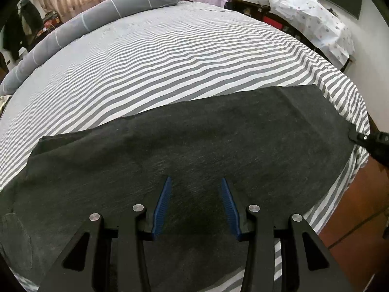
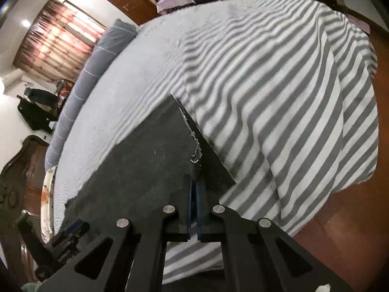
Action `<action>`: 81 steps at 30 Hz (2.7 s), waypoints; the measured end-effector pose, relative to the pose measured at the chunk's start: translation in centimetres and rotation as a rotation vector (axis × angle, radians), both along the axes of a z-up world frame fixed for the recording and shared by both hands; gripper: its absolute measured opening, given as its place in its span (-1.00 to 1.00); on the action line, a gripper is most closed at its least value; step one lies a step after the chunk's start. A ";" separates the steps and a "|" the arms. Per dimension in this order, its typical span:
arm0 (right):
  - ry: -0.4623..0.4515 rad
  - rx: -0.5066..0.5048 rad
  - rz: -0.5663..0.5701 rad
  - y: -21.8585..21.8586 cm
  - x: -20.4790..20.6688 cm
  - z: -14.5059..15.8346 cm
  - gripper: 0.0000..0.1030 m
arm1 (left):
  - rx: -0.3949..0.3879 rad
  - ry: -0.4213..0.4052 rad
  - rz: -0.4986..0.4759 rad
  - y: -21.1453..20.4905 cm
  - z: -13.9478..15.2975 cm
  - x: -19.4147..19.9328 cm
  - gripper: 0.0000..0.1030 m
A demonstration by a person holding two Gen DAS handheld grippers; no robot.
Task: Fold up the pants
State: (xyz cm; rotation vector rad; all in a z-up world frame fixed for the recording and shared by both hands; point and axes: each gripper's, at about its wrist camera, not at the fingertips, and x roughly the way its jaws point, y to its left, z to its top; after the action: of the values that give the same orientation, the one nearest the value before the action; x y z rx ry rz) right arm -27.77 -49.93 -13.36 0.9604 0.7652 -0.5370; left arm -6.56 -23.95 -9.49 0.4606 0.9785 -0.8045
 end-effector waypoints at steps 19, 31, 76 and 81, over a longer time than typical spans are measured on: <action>-0.123 0.107 -0.051 -0.1 -4.2 -2.8 -0.37 | 0.056 -0.002 -0.012 -0.3 -0.8 -1.8 -0.14; -0.145 0.062 -0.049 -1.8 -1.7 -2.7 -0.80 | 0.090 -0.016 -0.033 -1.3 -1.5 -2.4 -0.09; -0.296 0.100 0.540 17.9 23.3 9.0 -0.85 | -0.189 0.060 0.357 21.6 4.9 8.7 0.16; -0.234 0.122 0.685 25.6 27.8 6.8 -0.85 | -0.204 0.089 0.424 26.7 4.1 10.0 0.16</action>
State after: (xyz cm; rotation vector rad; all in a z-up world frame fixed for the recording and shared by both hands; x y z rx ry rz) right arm 0.01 -24.34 -6.60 0.7896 0.8597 0.2170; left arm 3.43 2.71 -5.39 0.0352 1.0190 -0.5351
